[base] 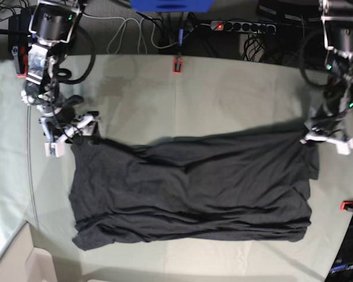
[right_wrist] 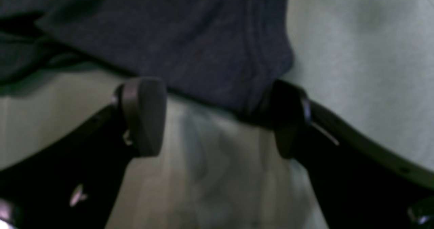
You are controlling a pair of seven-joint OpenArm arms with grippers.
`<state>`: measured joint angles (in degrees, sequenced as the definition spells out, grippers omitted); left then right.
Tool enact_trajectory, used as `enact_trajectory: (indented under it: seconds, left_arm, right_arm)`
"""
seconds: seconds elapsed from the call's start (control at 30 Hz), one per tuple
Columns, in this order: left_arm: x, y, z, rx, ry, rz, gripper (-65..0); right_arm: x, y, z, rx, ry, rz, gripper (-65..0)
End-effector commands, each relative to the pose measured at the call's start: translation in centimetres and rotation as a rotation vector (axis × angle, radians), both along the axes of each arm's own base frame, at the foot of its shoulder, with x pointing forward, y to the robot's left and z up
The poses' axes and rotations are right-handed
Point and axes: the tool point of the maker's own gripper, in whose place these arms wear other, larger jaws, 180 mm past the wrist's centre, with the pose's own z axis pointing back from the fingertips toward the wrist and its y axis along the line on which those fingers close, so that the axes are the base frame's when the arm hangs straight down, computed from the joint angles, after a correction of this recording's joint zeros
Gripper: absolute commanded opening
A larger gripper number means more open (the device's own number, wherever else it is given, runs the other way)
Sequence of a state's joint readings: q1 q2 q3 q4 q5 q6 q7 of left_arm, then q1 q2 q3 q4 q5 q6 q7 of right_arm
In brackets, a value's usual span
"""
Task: Layout the t-shirt on the table in an organized manner, then fold the t-shirt properly
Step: 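Grasp the t-shirt edge with both grippers at its two corners, then pull the grasped edge outward with both grippers, stretching the shirt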
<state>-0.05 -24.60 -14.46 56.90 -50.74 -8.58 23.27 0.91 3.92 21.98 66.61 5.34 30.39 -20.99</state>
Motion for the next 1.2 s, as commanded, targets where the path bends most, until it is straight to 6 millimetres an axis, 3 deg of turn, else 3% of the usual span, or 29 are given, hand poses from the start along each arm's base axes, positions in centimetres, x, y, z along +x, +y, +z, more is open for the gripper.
enact_trajectory:
  seconds: [0.0,0.13,0.2,0.33,0.47,0.53,0.63,0.8,0.97,1.07,1.17]
  left_arm:
    - [0.2,2.3,1.9,0.034,-0.055,0.043,-65.0]
    - [-1.4,4.8,3.2,0.048,-0.085,0.114,-65.0]
    - [-2.0,5.4,3.5,0.059,-0.089,0.124,-65.0]
    - [-2.9,6.0,4.0,0.073,-0.096,0.134,-65.0]
    - [-3.7,6.5,5.0,0.084,-0.119,0.148,-65.0]
    - [-3.7,6.4,5.6,0.09,-0.133,0.142,-65.0]
    - [-4.3,5.7,6.3,0.108,-0.143,0.111,-65.0]
    - [-5.9,5.8,10.5,0.166,-0.228,0.108,-65.0]
    - [-8.3,6.3,14.4,0.171,-0.252,0.147,-65.0]
    - [-10.3,7.3,16.5,0.168,-0.246,0.2,-65.0]
    - [-10.2,7.5,17.6,0.148,-0.246,0.216,-65.0]
  right_arm:
    - [1.1,-0.3,1.1,0.01,-0.046,-0.004,-16.5]
    - [1.9,1.0,2.2,0.05,-0.122,0.047,-16.7]
    - [1.8,3.1,2.8,0.103,-0.169,0.112,-19.8]
    - [1.2,4.1,2.2,0.116,-0.152,0.119,-38.5]
    - [-0.3,4.8,1.2,0.131,-0.124,0.116,-65.0]
    - [-1.3,4.6,0.6,0.127,-0.103,0.116,-65.0]
    - [-3.3,2.6,1.7,0.053,-0.115,0.127,-65.0]
    - [-5.7,1.7,7.5,-0.088,-0.229,0.184,-65.0]
    - [-7.0,2.7,14.5,-0.209,-0.37,0.256,-65.0]
    - [-7.1,3.0,17.7,-0.26,-0.442,0.273,-65.0]
    - [-5.1,2.5,18.9,-0.279,-0.489,0.254,-65.0]
